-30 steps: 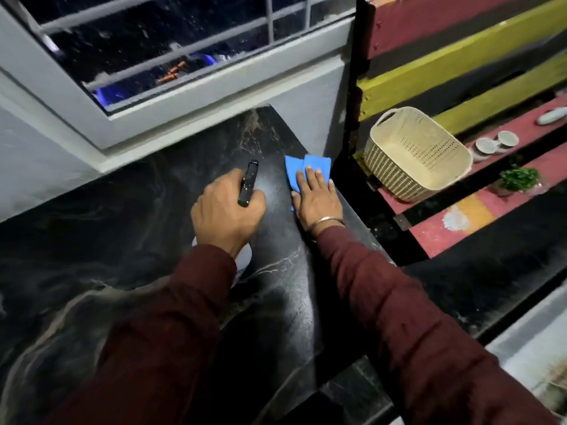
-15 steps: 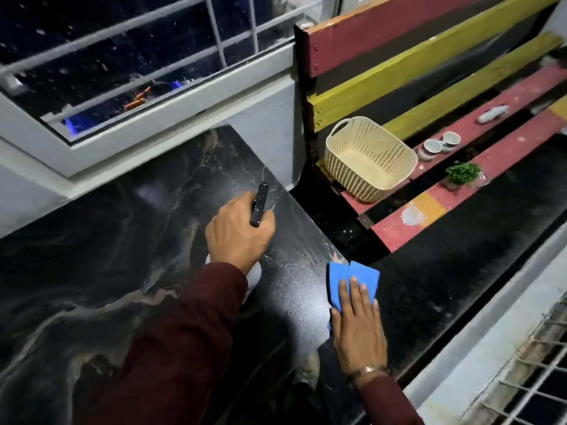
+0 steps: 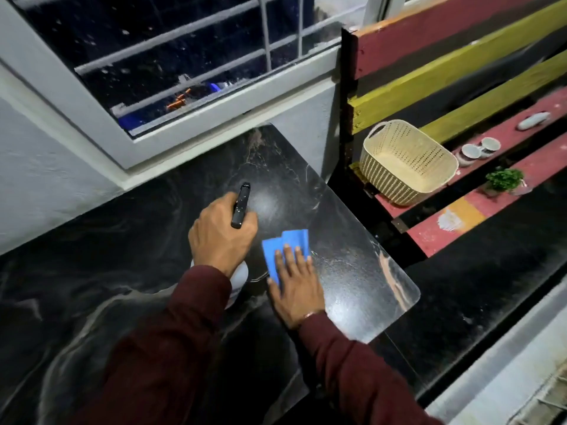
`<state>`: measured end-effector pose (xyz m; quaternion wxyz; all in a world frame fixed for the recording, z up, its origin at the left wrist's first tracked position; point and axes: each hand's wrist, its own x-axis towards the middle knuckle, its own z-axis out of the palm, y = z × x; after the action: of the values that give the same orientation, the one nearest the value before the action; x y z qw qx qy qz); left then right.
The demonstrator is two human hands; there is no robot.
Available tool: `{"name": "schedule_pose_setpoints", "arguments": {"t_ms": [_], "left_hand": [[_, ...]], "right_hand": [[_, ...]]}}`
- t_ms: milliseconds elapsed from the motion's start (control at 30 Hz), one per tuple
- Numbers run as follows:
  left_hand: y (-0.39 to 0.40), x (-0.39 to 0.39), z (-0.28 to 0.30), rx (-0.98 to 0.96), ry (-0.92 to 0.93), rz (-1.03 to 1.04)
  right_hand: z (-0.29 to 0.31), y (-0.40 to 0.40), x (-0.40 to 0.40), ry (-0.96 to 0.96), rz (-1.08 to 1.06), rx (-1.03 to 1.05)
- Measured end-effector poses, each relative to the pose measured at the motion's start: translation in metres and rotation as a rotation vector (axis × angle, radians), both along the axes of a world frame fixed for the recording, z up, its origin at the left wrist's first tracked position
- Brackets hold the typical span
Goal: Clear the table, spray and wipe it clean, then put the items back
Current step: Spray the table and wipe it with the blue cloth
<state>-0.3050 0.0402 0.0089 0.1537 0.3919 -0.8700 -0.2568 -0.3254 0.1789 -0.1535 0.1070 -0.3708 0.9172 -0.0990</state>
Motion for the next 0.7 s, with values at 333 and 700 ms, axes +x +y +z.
{"name": "schedule_pose_setpoints", "arguments": {"t_ms": [333,700], "left_hand": [[-0.047,0.023,-0.006,-0.018,0.006,0.068],[-0.084,-0.006,-0.030,-0.034,0.006,0.231]], "right_hand": [[-0.008,-0.021,-0.022,0.070,0.478,0.034],[-0.001,-0.051,-0.019,0.011,0.399,-0.071]]}}
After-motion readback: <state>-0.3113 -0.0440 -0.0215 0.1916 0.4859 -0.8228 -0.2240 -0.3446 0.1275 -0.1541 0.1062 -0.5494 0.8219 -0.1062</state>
